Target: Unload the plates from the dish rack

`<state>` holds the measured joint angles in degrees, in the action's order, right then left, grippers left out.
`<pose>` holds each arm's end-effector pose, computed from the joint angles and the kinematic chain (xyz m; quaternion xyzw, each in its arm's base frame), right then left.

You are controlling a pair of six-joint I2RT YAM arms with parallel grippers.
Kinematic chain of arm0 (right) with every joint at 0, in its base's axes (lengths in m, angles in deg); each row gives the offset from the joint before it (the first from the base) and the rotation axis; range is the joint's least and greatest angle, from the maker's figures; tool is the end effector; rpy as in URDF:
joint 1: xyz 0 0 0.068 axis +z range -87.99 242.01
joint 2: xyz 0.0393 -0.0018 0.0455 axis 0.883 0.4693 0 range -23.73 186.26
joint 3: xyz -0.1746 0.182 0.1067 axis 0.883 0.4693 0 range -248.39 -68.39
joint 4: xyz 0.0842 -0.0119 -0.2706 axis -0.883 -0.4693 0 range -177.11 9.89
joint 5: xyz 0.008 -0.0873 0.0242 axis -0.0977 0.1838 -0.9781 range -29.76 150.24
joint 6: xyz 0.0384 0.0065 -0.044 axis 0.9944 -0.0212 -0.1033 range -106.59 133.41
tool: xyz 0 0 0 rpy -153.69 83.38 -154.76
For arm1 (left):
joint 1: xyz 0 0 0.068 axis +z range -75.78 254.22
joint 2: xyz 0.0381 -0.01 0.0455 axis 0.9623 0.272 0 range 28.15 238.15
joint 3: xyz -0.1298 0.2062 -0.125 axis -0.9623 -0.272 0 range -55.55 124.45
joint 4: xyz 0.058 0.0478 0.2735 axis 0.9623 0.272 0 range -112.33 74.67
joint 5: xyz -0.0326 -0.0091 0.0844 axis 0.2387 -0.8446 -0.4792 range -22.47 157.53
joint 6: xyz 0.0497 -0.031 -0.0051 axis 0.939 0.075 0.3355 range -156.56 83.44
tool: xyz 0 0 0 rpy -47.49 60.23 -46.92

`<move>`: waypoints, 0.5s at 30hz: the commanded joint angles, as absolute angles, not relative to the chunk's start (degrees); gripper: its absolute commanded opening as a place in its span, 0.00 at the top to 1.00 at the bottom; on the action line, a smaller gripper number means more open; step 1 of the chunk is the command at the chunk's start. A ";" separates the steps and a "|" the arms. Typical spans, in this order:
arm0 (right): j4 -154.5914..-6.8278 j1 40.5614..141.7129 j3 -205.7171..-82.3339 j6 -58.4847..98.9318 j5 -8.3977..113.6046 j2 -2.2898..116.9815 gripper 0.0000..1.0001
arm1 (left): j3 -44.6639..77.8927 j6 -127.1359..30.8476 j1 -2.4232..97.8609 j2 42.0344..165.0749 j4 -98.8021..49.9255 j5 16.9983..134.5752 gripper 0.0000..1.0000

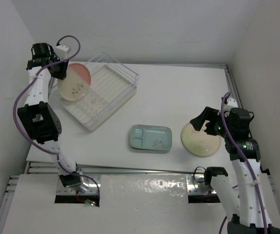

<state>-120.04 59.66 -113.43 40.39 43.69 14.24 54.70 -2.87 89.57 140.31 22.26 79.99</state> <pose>0.1671 0.0052 0.3069 0.1534 0.8582 0.2244 0.4354 0.4557 0.1157 0.3262 0.1868 0.9051 0.0612 0.3770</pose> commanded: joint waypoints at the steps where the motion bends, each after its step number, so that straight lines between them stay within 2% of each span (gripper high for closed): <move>1: -118.52 59.90 -113.92 41.00 43.72 13.62 0.18 | 53.43 0.34 88.81 132.67 17.48 86.59 1.00; 9: -117.03 59.90 -114.97 41.10 43.72 14.50 0.19 | 52.37 0.88 88.81 130.10 17.74 93.80 1.00; 15: -116.85 59.99 -114.80 39.86 44.77 13.71 0.19 | 53.25 0.96 88.81 131.42 17.66 89.77 1.00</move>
<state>-119.14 59.66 -113.43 40.57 43.78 14.18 51.58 2.00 89.27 133.53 21.24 86.97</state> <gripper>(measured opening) 0.807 0.129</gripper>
